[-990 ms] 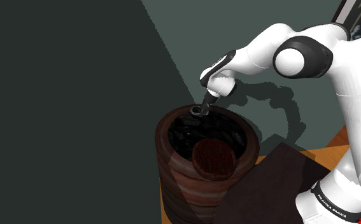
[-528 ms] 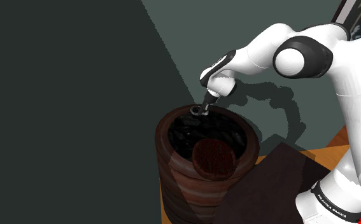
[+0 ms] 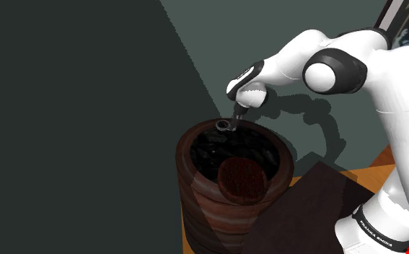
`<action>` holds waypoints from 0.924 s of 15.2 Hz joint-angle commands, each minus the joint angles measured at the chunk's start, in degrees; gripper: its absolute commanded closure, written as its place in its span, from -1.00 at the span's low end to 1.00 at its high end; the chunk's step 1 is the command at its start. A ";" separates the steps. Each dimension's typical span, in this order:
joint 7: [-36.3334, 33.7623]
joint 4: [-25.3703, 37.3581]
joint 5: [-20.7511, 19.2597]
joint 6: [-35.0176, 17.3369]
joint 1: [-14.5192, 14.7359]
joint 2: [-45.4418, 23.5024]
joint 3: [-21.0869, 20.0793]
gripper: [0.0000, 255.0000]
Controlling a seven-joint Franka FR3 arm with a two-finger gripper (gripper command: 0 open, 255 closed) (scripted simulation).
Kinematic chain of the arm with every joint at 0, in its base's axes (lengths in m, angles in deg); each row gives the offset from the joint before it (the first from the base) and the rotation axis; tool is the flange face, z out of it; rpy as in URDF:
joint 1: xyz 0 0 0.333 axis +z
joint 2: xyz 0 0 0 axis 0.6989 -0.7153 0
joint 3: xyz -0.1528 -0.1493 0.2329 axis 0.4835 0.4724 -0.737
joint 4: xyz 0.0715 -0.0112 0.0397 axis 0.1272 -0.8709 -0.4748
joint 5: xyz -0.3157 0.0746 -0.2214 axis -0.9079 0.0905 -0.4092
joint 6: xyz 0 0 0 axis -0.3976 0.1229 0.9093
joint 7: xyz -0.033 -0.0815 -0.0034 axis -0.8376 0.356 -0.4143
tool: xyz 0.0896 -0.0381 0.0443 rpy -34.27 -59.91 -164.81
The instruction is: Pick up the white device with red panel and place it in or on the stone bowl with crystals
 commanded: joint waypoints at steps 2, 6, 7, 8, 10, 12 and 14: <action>-5.01 0.60 -3.23 0.08 1.98 -0.98 3.35 -1.00; -4.42 2.54 -2.02 -0.95 1.11 -3.87 2.07 -1.00; -4.30 3.06 -1.75 -1.20 0.90 -4.60 1.75 -1.00; -4.19 3.59 -1.49 -1.44 0.69 -5.33 1.45 -1.00; -4.12 3.89 -1.35 -1.58 0.56 -5.76 1.27 -1.00; -4.13 3.90 -1.35 -1.58 0.57 -5.76 1.27 -1.00; -4.13 3.90 -1.35 -1.58 0.56 -5.76 1.27 -1.00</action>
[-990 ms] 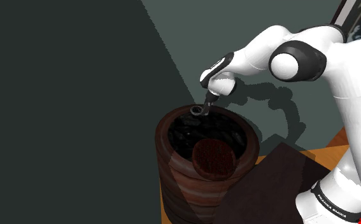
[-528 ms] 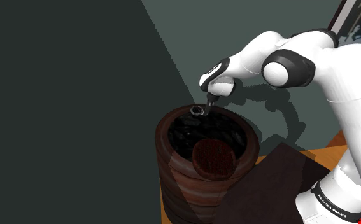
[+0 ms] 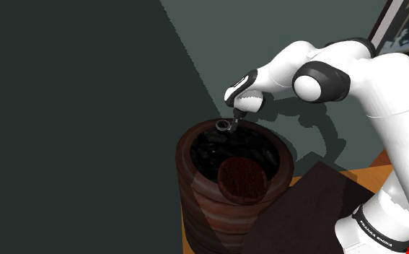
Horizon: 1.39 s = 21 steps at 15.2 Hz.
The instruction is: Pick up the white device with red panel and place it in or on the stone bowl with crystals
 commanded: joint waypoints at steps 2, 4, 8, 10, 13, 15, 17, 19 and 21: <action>0.01 0.00 0.01 -0.01 0.00 0.00 0.00 -1.00; 0.01 0.00 0.01 -0.01 0.00 0.00 0.00 1.00; 0.07 -0.11 0.02 -0.03 -0.01 0.07 0.00 1.00; 0.10 -0.17 0.05 -0.08 -0.01 0.09 -0.02 1.00; -0.28 -0.29 -0.32 0.34 0.25 0.60 0.33 1.00; -0.87 -0.80 -1.00 1.06 0.75 1.79 1.02 1.00; -1.48 -1.26 -1.71 1.80 1.25 2.97 1.71 1.00; -2.10 -1.67 -2.44 2.56 1.75 4.12 2.40 1.00; -2.73 -2.03 -3.19 3.33 2.24 5.25 3.09 1.00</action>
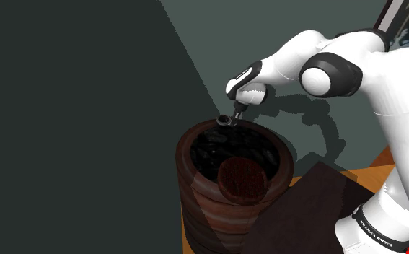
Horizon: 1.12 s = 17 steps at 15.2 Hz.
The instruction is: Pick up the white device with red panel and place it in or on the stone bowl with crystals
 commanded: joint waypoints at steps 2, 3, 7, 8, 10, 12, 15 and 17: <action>-0.91 -0.59 -1.14 1.17 0.73 1.75 1.05 1.00; -1.24 -0.73 -1.54 1.57 0.97 2.30 1.39 1.00; -2.56 -1.15 -3.14 3.21 1.93 4.43 2.74 1.00; -2.90 -1.22 -3.55 3.64 2.16 4.95 3.08 1.00; -3.58 -1.33 -4.37 4.49 2.62 5.98 3.74 1.00; -4.25 -1.38 -5.20 5.37 3.06 6.98 4.38 1.00; -5.28 -1.37 -6.46 6.71 3.71 8.44 5.33 1.00; -5.96 -1.29 -7.30 7.63 4.12 9.38 5.93 1.00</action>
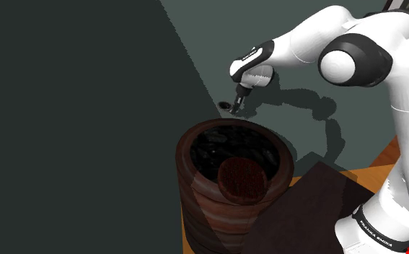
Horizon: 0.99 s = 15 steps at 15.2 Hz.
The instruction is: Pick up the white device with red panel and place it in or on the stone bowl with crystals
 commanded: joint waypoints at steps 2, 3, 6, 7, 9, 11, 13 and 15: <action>-1.00 -0.09 -1.27 1.28 0.68 1.55 0.92 1.00; -1.34 -0.01 -1.69 1.76 0.88 1.99 1.21 1.00; -2.35 0.32 -2.93 3.21 1.42 3.31 2.04 1.00; -2.57 0.41 -3.20 3.53 1.54 3.59 2.21 1.00; -3.41 -5.68 -4.35 0.79 4.51 7.61 3.04 1.00; -4.73 -11.42 -5.84 -1.87 7.45 11.59 3.89 1.00; -6.58 -16.89 -7.77 -4.45 10.38 15.56 4.78 1.00; -9.07 -22.12 -10.26 -6.96 13.24 19.58 5.67 1.00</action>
